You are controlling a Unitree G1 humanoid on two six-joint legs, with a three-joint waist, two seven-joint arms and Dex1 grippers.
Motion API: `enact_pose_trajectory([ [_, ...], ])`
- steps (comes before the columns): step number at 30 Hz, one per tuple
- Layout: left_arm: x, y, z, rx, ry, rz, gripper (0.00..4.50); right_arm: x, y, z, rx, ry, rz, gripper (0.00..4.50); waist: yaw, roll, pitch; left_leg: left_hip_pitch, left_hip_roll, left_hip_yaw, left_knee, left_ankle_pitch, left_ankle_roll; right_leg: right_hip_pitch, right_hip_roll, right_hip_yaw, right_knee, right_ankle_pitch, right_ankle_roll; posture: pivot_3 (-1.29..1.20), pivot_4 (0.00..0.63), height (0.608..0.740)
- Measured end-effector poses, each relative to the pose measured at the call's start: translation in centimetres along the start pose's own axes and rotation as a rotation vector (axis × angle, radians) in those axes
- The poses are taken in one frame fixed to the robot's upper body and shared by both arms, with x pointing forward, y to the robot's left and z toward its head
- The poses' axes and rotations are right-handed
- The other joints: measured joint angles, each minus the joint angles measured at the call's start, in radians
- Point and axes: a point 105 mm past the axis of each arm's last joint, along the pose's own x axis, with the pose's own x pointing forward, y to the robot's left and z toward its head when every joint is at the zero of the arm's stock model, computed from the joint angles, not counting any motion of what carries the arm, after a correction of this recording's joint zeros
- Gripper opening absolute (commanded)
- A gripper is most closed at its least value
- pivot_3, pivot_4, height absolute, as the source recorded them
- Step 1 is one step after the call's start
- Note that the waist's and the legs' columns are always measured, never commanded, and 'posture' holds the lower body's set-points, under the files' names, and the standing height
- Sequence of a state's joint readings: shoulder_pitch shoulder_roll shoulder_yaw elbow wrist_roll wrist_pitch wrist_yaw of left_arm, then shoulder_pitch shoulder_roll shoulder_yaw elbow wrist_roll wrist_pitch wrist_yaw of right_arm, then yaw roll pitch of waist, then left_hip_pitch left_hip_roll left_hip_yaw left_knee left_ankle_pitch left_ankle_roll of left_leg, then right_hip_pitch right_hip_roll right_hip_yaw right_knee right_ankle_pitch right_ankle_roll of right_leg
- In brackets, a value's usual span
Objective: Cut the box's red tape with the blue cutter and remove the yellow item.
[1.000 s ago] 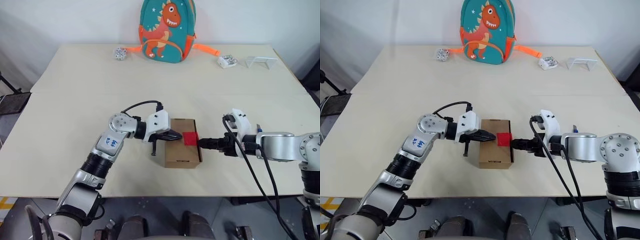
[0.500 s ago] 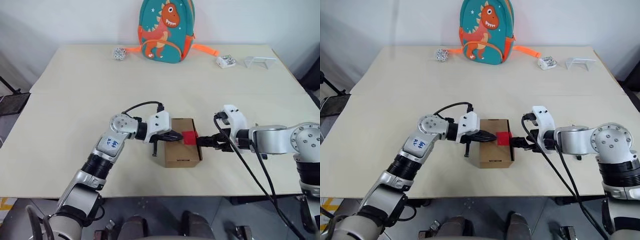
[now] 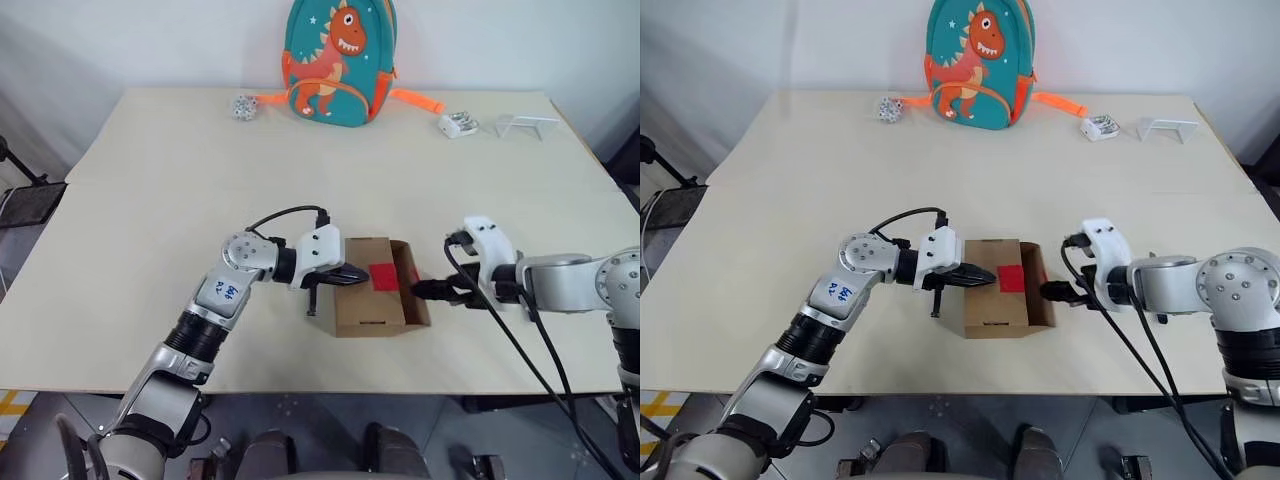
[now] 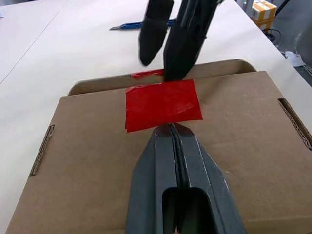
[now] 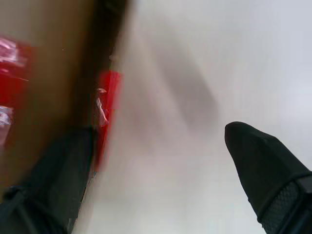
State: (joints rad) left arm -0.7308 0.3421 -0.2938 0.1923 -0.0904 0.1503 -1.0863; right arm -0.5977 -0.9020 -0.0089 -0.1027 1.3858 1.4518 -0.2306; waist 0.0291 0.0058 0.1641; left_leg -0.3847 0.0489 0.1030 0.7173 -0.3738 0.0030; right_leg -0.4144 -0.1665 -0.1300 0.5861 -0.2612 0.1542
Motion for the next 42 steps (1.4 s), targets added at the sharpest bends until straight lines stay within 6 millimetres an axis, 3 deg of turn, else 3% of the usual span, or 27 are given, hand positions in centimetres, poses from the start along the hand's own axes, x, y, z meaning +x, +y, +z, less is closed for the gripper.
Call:
enact_pose_trajectory([
  [8,-0.1,0.0,0.0,0.003,0.004,0.002,0.0,0.1,-0.2,0.2,-0.014,-0.017,0.022,4.42,-0.005,0.001,0.0,0.0,0.0,0.0,0.0,0.0,0.0,0.0,0.0,0.0,0.0,0.0,0.0,0.0,0.15,0.74],
  [13,-0.2,-0.1,0.1,0.013,0.005,0.003,0.0,-2.0,0.1,2.9,0.015,-0.148,0.127,4.42,-0.003,0.001,0.0,0.0,0.0,0.0,0.0,0.0,0.0,0.0,0.0,0.0,0.0,0.0,0.0,0.0,0.15,0.74],
  [17,-0.6,-0.1,0.0,0.02,0.007,0.005,0.0,-2.8,-1.3,2.6,0.16,-0.116,0.222,4.42,-0.004,0.001,0.0,0.0,0.0,0.0,-0.001,0.0,0.0,0.0,0.0,0.0,0.0,0.0,0.0,0.0,0.15,0.74],
  [20,-0.9,0.0,-0.1,0.02,0.012,0.005,0.0,-1.9,-0.8,1.8,0.256,-0.058,0.343,4.42,-0.008,0.001,0.0,0.001,0.0,0.001,-0.001,0.0,0.0,0.0,0.0,0.0,0.001,0.0,0.0,0.0,0.15,0.74],
  [25,-0.9,0.0,0.0,0.015,0.006,0.004,0.0,0.3,-1.2,1.1,0.341,-0.031,0.364,4.42,-0.006,0.001,0.0,0.001,0.0,0.001,-0.001,0.0,0.0,0.0,0.0,0.0,0.001,0.0,0.0,0.0,0.15,0.74],
  [31,-1.4,0.2,-0.2,0.014,0.016,0.016,0.0,0.9,-0.8,1.4,0.337,-0.033,0.407,4.42,-0.011,0.001,0.0,0.001,0.0,0.001,0.0,0.0,-0.001,0.0,0.0,0.0,0.001,0.0,0.0,0.0,0.15,0.74],
  [42,-1.2,0.5,-0.1,0.014,0.012,0.047,0.0,2.5,2.4,1.7,0.363,-0.027,0.576,4.42,-0.035,0.001,0.0,0.004,0.0,0.001,-0.002,0.001,-0.001,0.0,0.0,0.001,0.004,0.0,0.0,0.0,0.15,0.74],
])
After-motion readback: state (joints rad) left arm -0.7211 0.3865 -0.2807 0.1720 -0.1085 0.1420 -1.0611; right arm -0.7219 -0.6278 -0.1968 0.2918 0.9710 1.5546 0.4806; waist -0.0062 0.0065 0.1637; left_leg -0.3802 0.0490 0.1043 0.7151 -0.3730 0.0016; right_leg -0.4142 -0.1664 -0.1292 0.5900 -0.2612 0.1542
